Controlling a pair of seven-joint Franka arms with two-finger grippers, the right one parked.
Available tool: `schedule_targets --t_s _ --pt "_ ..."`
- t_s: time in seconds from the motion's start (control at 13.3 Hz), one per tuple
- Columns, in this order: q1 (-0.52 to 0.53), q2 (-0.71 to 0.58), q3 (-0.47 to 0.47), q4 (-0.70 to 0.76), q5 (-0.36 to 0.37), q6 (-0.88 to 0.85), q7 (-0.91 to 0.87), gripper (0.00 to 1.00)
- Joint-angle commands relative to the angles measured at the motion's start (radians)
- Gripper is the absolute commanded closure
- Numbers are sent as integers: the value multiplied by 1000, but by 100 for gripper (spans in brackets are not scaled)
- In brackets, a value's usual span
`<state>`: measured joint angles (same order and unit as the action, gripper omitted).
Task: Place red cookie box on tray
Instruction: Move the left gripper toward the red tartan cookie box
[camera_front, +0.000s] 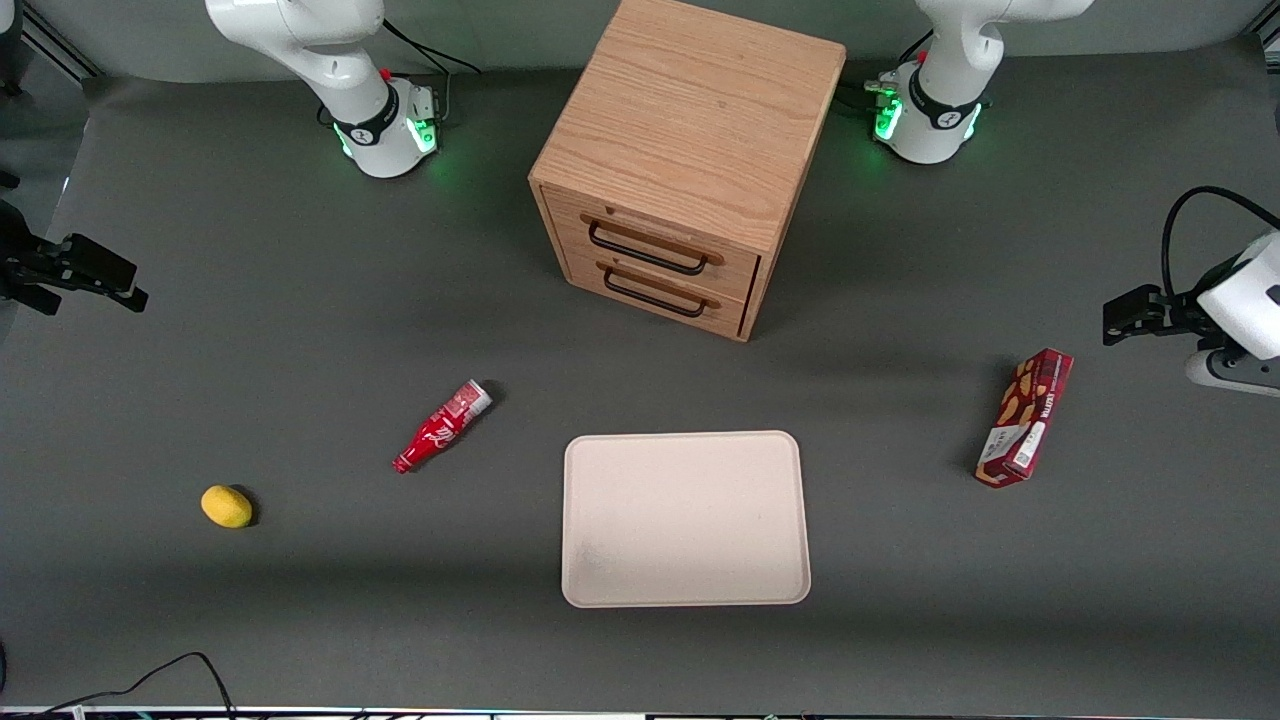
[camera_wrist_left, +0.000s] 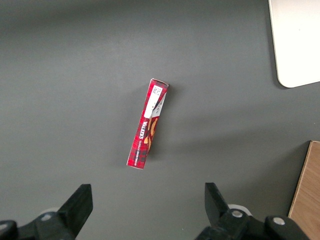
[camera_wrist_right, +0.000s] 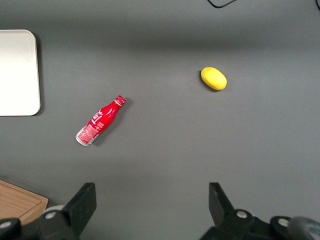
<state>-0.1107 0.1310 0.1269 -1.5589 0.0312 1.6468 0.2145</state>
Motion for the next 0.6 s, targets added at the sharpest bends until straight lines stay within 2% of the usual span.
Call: schedule_targets --t_s 0.0,0.23,0.53 --pt "-4 7 -4 34 21 -36 -20 0" --pt "-6 30 -3 85 7 -83 -26 0" --pt "-3 30 -1 71 19 -93 -35 0"
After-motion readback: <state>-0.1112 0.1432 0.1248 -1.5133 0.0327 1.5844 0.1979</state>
